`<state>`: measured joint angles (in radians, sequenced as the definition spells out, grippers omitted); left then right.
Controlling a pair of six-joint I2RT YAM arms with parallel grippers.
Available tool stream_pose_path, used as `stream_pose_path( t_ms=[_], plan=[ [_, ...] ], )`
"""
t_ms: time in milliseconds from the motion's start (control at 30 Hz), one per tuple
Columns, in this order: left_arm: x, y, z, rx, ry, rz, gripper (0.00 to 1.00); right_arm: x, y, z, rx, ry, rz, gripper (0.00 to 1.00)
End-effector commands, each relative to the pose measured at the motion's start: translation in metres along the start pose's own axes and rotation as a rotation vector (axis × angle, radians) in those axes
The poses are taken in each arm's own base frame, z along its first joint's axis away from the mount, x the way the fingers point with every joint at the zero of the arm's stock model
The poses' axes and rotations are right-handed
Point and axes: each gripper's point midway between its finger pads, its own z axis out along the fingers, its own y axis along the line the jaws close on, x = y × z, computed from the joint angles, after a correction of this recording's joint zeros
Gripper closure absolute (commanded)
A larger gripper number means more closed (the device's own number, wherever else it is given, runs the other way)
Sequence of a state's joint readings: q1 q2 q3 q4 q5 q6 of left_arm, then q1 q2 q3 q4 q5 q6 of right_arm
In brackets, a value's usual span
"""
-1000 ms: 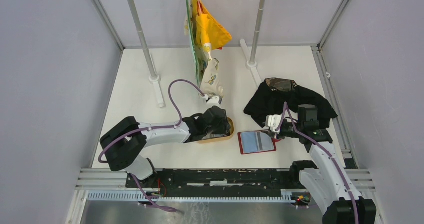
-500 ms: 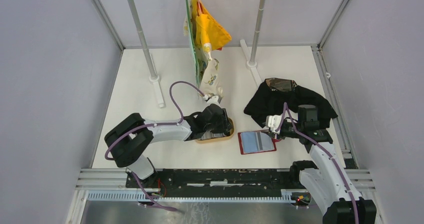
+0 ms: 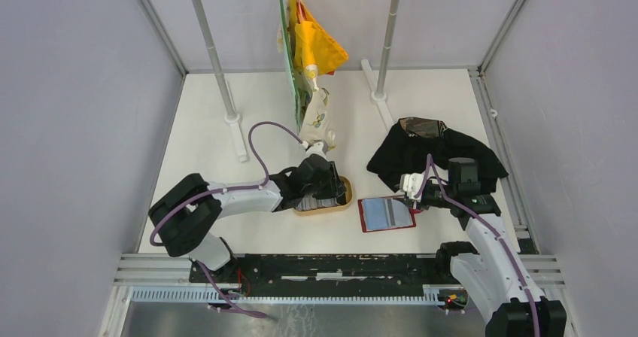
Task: Put the credit cards into the card holder
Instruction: Pick up the credit card from the storage box.
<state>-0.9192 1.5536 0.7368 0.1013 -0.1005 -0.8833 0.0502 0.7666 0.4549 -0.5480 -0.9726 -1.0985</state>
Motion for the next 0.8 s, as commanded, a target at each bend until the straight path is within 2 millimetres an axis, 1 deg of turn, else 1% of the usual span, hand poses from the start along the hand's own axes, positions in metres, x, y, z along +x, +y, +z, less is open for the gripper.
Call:
stream_pose_path(
  t_ms=[0, 233, 433, 567, 633, 767],
  plan=[
    [-0.016, -0.013, -0.011, 0.052, -0.041, -0.053, 0.55, -0.008, -0.001, 0.0, -0.003, -0.032, -0.023, 0.57],
    [-0.015, -0.011, -0.012, 0.064, -0.035, -0.064, 0.58, -0.007, 0.0, 0.0, -0.004, -0.032, -0.023, 0.57],
    [-0.007, -0.01, -0.002, 0.081, -0.005, -0.082, 0.59, -0.007, 0.0, 0.0, -0.005, -0.031, -0.02, 0.57],
    [-0.001, -0.014, 0.006, 0.11, 0.019, -0.096, 0.59, -0.007, 0.0, 0.0, -0.005, -0.03, -0.021, 0.57],
    [0.002, -0.015, 0.007, 0.12, 0.034, -0.101, 0.59, -0.007, 0.0, 0.0, -0.004, -0.028, -0.021, 0.57],
    [0.002, -0.011, 0.009, 0.108, 0.038, -0.111, 0.61, -0.007, -0.001, 0.0, -0.003, -0.028, -0.024, 0.57]
  ],
)
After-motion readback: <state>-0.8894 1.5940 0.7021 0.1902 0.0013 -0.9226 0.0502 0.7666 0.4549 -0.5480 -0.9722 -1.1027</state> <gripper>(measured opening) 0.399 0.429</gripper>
